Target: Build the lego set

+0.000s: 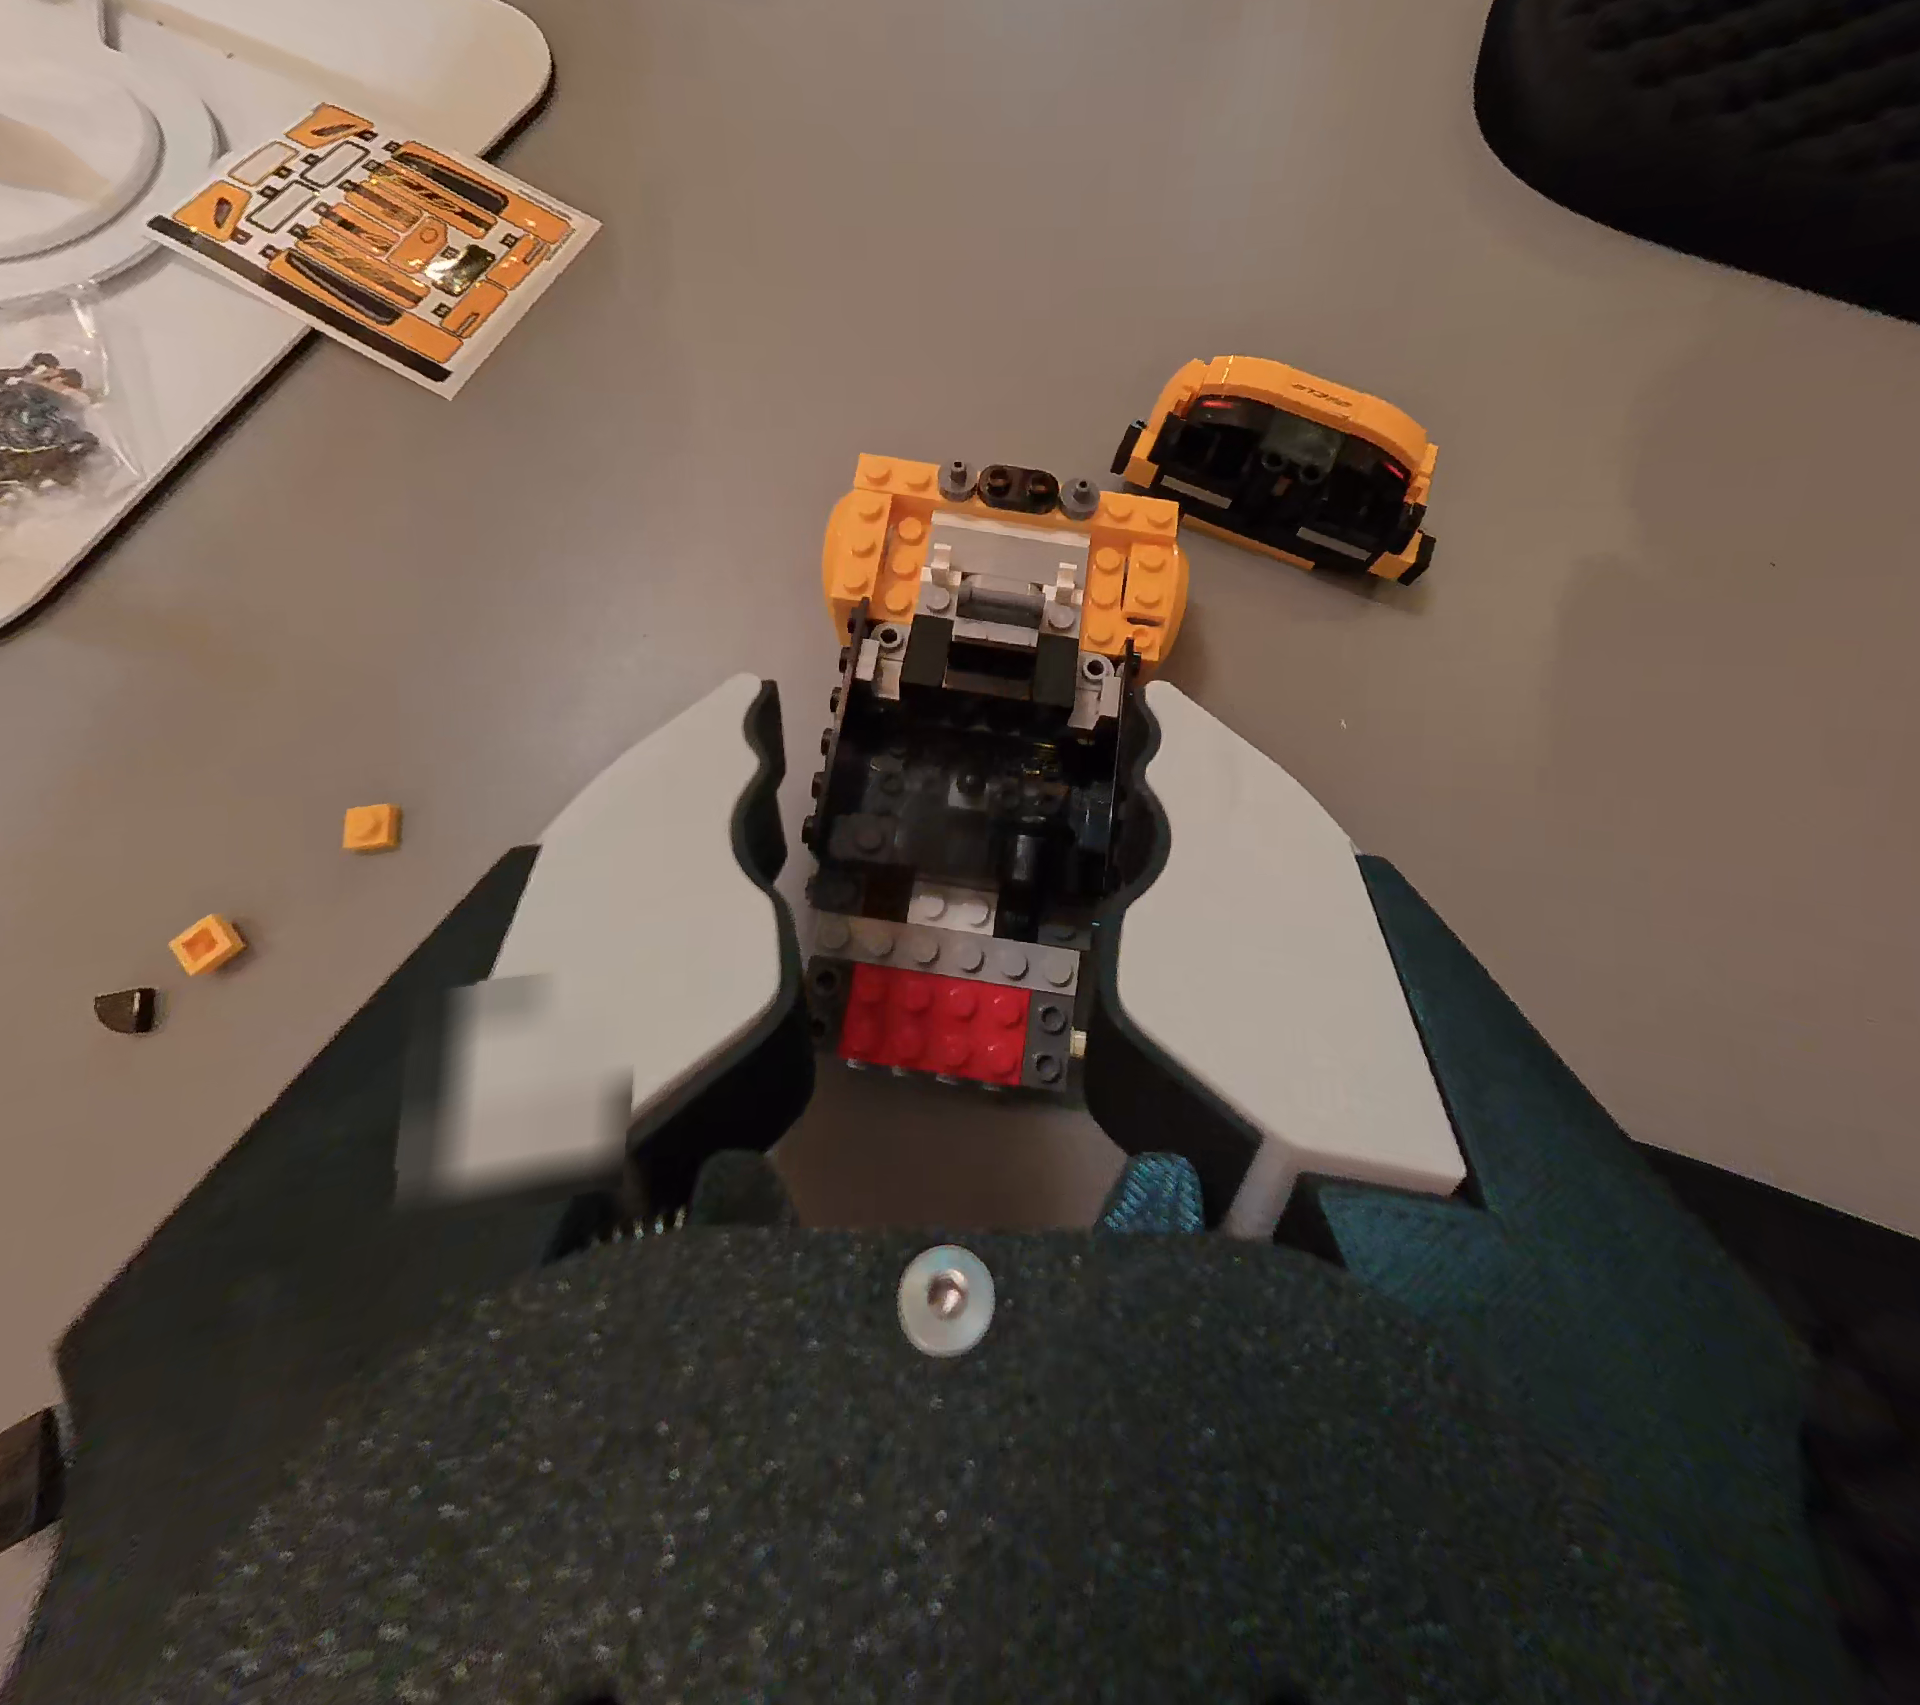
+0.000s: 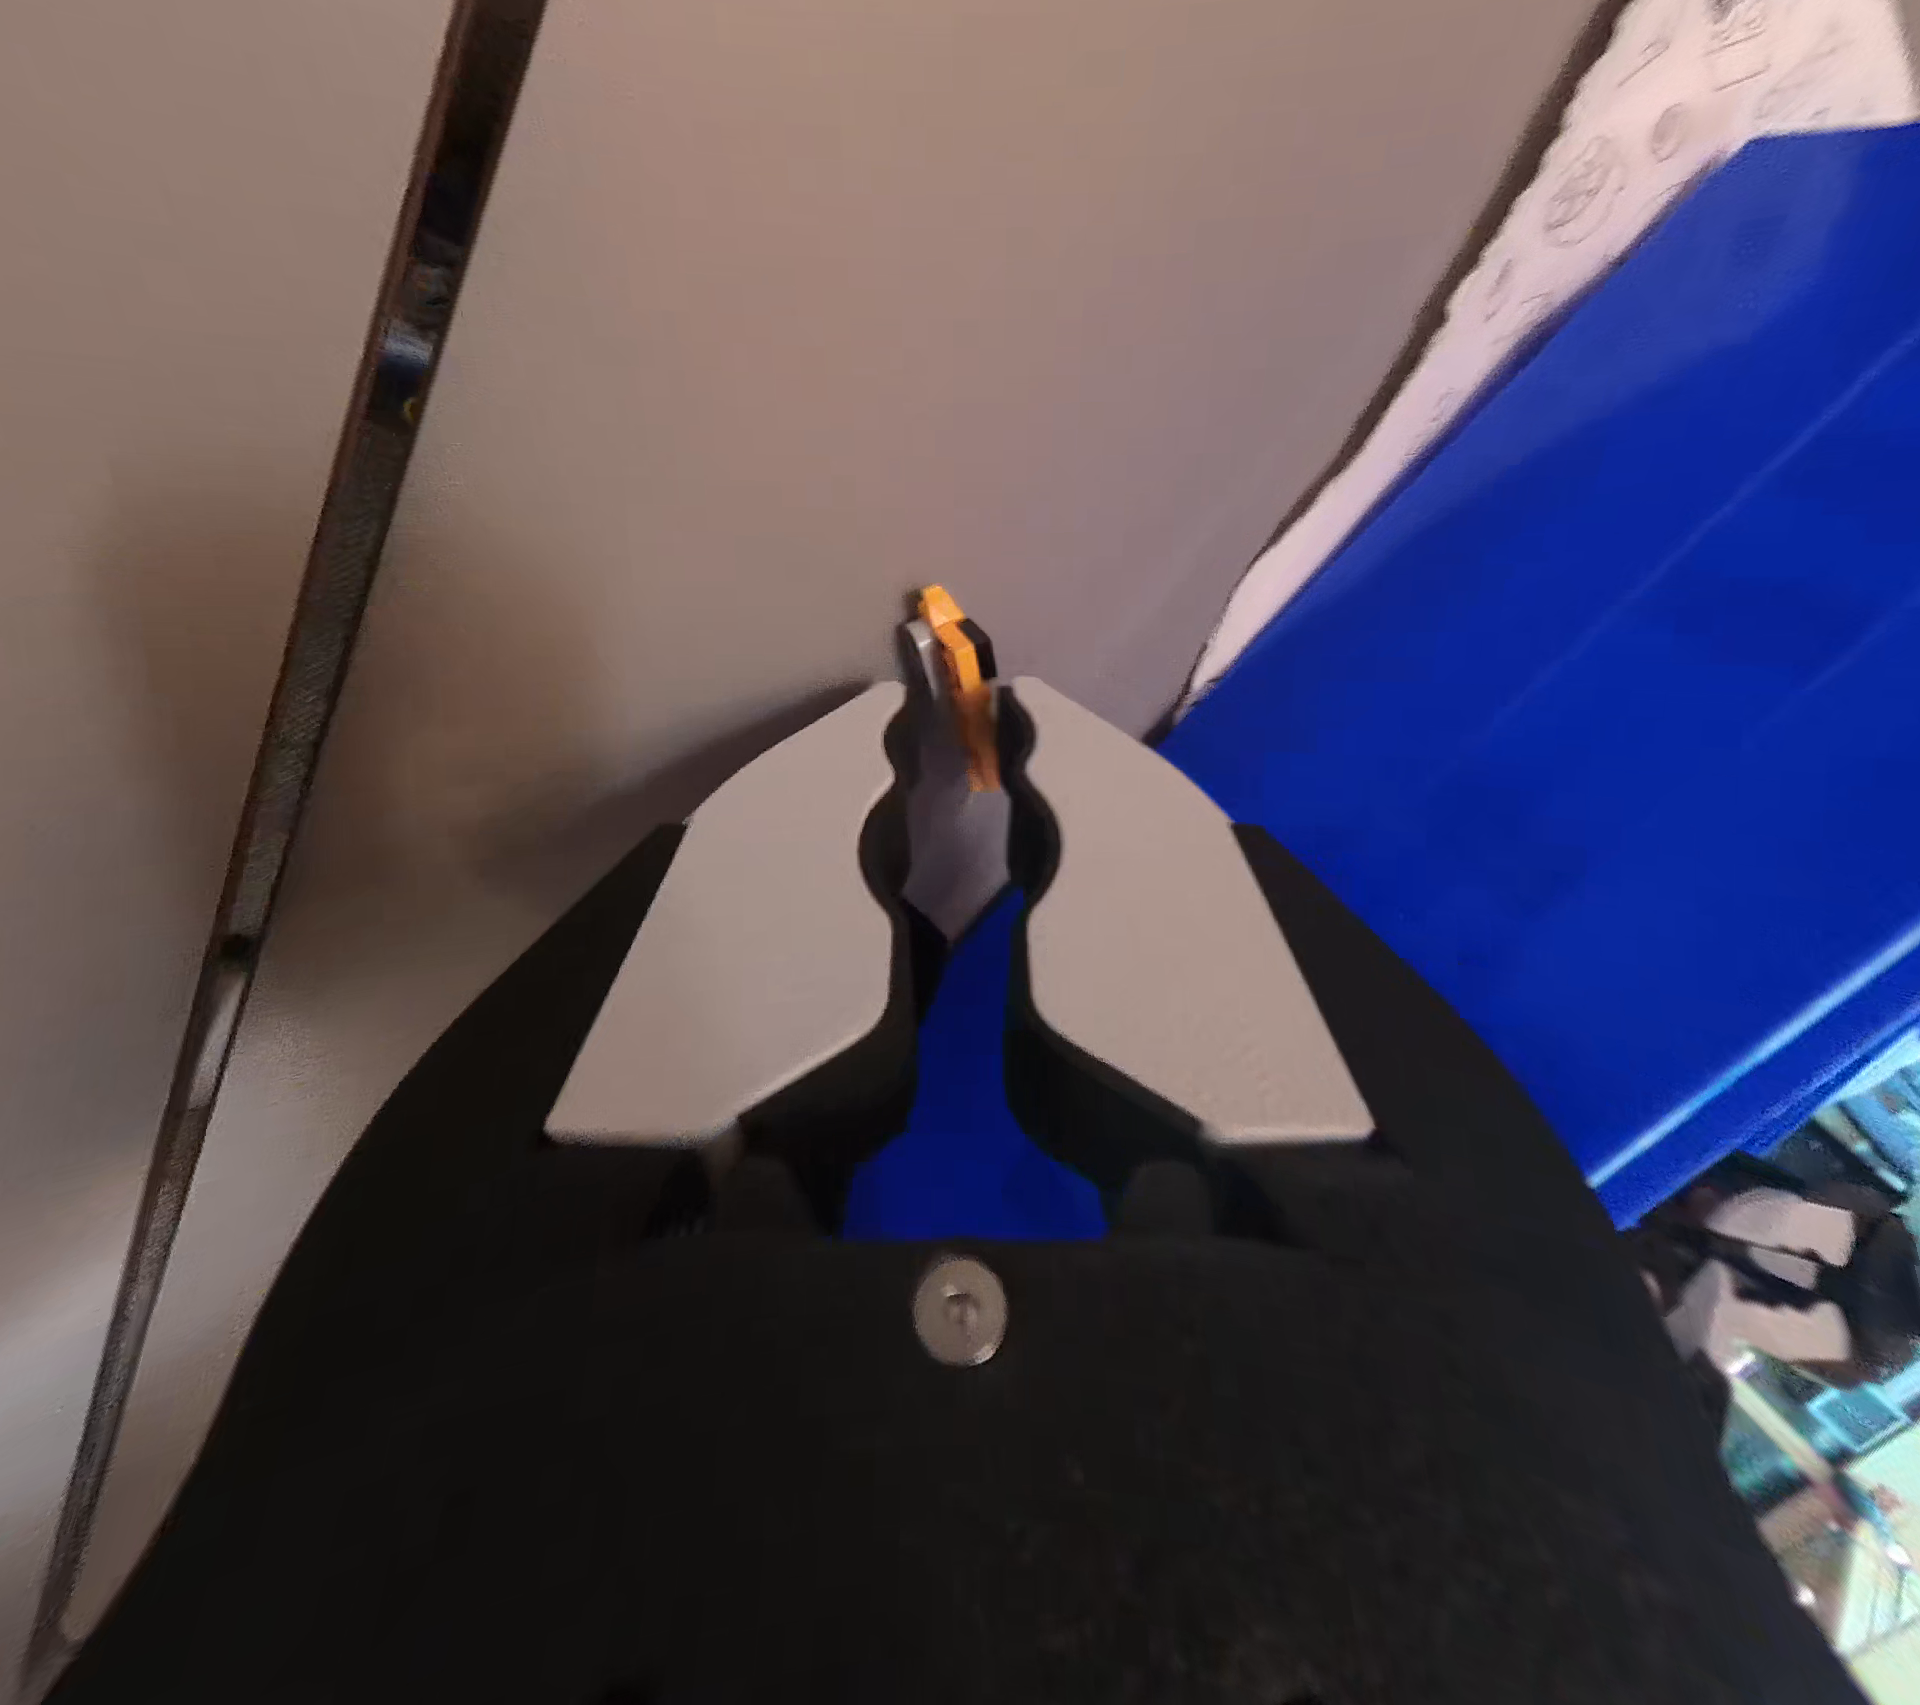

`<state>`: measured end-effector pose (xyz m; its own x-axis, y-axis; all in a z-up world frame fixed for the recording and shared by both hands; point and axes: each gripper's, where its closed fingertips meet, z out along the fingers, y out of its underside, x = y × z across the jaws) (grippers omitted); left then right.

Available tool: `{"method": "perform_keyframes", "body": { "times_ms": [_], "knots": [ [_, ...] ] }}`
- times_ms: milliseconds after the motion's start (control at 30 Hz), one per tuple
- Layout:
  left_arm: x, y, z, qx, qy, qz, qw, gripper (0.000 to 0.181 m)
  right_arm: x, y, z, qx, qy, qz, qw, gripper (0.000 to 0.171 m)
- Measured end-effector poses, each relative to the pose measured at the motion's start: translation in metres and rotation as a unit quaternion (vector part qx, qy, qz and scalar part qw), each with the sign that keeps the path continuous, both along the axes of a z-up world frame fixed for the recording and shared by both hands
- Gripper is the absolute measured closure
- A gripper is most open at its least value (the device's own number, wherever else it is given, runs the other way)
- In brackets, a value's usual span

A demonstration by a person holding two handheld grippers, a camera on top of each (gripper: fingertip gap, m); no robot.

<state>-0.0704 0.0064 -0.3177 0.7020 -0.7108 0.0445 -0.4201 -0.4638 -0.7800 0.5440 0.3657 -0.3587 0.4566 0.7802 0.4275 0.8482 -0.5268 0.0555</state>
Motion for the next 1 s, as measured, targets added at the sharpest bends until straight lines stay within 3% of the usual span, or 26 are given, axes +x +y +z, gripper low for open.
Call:
{"method": "perform_keyframes", "body": {
  "times_ms": [133,267,333,433,567,633,733,833,1000],
  "knots": [
    [0.001,0.000,0.000,0.000,-0.005,-0.001,1.000,0.121,-0.005,-0.005,0.000,-0.004,0.020,0.000,1.000,0.162],
    [0.003,0.003,0.009,0.022,-0.012,0.005,1.000,0.127,-0.067,-0.014,0.030,0.058,0.143,0.052,0.987,0.162],
    [0.007,0.006,0.020,0.039,-0.033,0.009,0.999,0.127,-0.133,-0.034,0.063,0.112,0.240,0.136,0.955,0.162],
    [0.016,0.008,0.036,0.058,-0.077,0.010,0.995,0.127,-0.240,-0.099,0.106,0.156,0.353,0.276,0.880,0.162],
    [0.031,0.007,0.056,0.082,-0.125,0.004,0.989,0.127,-0.360,-0.204,0.121,0.157,0.431,0.431,0.777,0.162],
    [0.037,0.006,0.061,0.095,-0.129,0.000,0.987,0.128,-0.408,-0.248,0.114,0.147,0.442,0.487,0.739,0.162],
    [0.037,0.007,0.057,0.109,-0.102,0.005,0.989,0.129,-0.461,-0.292,0.089,0.139,0.391,0.556,0.721,0.162],
    [0.032,0.008,0.051,0.103,-0.090,0.009,0.990,0.130,-0.494,-0.314,0.067,0.128,0.344,0.592,0.718,0.162],
    [0.031,0.007,0.045,0.104,-0.066,0.003,0.992,0.131,-0.505,-0.328,0.033,0.079,0.284,0.616,0.731,0.162]
  ]
}}
